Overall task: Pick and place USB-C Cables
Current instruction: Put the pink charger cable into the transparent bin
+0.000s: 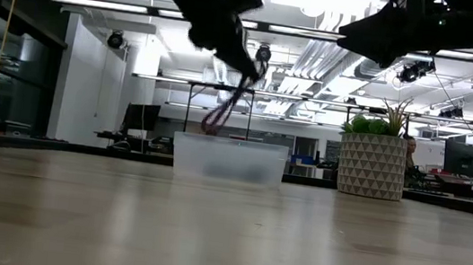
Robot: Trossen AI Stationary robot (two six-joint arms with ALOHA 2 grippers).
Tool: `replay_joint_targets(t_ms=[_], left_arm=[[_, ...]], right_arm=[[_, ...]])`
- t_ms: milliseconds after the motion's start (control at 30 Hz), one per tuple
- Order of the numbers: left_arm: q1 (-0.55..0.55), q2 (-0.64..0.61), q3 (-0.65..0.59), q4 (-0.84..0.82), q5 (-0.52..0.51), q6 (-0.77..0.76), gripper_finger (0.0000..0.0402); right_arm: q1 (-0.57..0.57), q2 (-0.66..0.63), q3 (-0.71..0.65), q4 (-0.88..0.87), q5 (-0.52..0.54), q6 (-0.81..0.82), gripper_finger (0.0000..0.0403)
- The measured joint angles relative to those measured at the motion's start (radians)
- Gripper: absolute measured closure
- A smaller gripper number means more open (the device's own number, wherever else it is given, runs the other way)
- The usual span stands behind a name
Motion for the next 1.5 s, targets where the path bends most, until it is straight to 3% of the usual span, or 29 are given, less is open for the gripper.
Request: replay_joint_targets(t_ms=[300,633,1000,1267,1500], left_arm=[[-0.011,0.155,0.007,-0.012,-0.145,0.133,0.0401],[0.038,0.232,0.007,-0.016,-0.099,0.136,0.0401],[0.08,0.238,0.007,-0.006,-0.092,0.128,0.0395],[0.083,0.238,0.007,-0.008,-0.092,0.134,0.0371],[0.083,0.238,0.007,-0.008,-0.091,0.16,0.0319]], right_arm=[[0.0,0.0,0.0,-0.012,0.0,0.0,0.0199],[0.0,0.0,0.0,-0.012,0.0,0.0,0.0199],[0.0,0.0,0.0,-0.012,0.0,0.0,0.0199],[0.0,0.0,0.0,-0.012,0.0,0.0,0.0199],[0.0,0.0,0.0,-0.013,0.0,0.0,0.0199]])
